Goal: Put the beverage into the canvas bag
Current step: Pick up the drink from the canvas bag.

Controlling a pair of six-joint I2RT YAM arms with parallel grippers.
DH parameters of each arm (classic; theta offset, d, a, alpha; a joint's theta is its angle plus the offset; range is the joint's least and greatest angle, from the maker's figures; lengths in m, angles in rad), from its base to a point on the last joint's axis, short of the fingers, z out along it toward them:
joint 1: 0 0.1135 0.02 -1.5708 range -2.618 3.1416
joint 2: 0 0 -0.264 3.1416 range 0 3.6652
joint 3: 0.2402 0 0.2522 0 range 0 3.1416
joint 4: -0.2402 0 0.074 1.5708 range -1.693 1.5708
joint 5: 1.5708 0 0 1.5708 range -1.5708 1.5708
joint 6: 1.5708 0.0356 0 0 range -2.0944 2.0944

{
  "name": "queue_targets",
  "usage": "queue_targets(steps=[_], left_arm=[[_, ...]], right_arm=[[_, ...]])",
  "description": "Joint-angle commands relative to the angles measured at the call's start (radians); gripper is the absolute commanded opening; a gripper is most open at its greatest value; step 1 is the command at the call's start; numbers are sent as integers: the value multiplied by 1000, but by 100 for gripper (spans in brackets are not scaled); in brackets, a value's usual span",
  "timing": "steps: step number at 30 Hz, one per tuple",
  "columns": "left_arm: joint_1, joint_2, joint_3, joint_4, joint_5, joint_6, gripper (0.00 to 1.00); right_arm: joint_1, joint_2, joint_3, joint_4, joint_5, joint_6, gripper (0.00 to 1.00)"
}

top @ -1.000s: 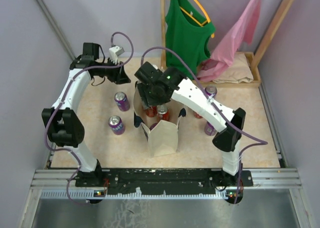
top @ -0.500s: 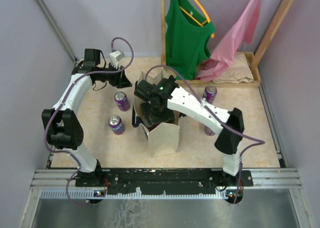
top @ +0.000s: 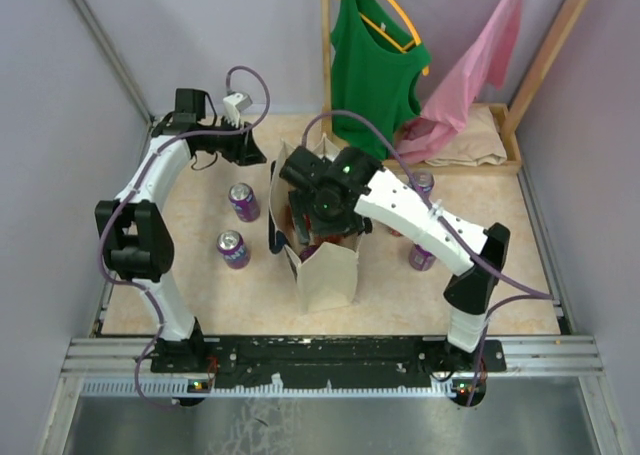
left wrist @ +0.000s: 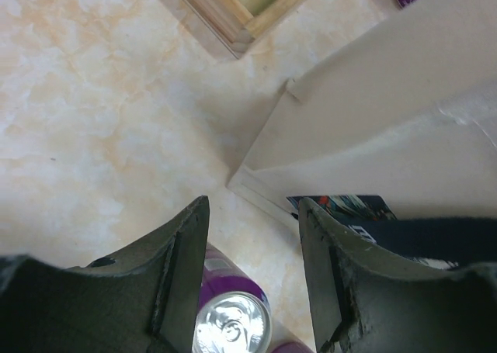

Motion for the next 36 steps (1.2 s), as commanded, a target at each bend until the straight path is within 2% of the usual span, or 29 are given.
queue_targets(steps=[1,7,10,14,16,22,27,30,33,36], left_arm=[[2,36,110,-9,-31,-19,56],[5,65,194,-86,-65,-12,57],[6,76,203,-138,-70,8,57],[6,92,250,-223,-123,32,58],[6,101,287,-251,-126,35,58],[8,145,342,-290,-127,75,58],[7,136,288,-278,-112,74,58],[7,137,282,-277,-95,78,58],[7,155,304,-265,-67,77,58],[8,175,315,-207,-48,43,58]], right_arm=[[-92,37,216,30,136,-134,81],[-284,114,413,13,78,-289,81],[-338,139,432,8,50,-334,81],[-398,194,601,-40,20,-348,82],[-415,181,615,-9,2,-341,82],[-425,172,592,35,-32,-393,80],[-414,205,600,25,-83,-365,68],[-377,227,621,12,-65,-373,66],[-332,270,718,-41,-4,-382,65],[-284,236,640,-6,67,-410,65]])
